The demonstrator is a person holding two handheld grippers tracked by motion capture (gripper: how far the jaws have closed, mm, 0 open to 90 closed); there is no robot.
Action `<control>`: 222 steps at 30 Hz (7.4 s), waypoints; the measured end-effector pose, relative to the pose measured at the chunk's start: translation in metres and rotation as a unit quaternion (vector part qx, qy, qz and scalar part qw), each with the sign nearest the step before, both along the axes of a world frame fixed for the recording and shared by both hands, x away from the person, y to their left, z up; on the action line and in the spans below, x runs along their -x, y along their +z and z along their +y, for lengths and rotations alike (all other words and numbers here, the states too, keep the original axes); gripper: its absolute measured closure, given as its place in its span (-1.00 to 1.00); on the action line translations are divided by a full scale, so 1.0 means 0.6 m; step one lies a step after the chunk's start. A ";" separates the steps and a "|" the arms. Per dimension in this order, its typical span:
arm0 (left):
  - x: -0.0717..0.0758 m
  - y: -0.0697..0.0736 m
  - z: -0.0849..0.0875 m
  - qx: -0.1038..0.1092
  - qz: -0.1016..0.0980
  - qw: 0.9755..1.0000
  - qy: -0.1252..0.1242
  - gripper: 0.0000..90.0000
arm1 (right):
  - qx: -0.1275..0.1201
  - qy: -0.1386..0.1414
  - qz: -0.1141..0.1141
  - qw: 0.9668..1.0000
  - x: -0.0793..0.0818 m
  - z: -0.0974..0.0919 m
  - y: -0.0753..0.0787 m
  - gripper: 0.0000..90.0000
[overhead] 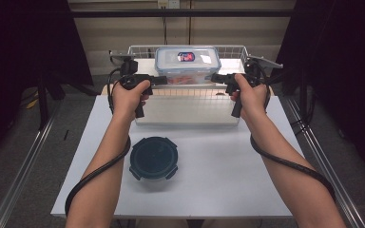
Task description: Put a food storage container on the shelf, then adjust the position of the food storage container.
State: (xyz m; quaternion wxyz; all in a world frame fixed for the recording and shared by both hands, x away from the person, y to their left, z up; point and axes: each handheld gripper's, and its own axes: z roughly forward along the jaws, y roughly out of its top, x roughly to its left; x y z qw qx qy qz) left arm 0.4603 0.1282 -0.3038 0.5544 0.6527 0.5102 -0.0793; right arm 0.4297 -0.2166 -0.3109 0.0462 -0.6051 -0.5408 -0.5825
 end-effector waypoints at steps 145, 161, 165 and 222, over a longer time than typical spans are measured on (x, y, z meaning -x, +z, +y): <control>0.201 -0.205 0.155 -0.125 0.072 0.989 0.037 -0.58 | 0.050 0.123 0.013 0.991 0.154 0.023 -0.172 -0.59; 0.210 -0.209 0.172 -0.125 0.098 0.987 0.023 -0.18 | 0.049 0.129 0.020 0.990 0.156 0.028 -0.186 -0.60; 0.212 -0.209 0.176 -0.125 0.106 0.986 0.023 -0.05 | 0.047 0.128 0.021 0.990 0.157 0.027 -0.187 -0.61; 0.212 -0.216 0.149 -0.084 0.123 0.988 0.027 0.66 | 0.058 0.142 0.039 0.987 0.161 0.034 -0.205 -0.61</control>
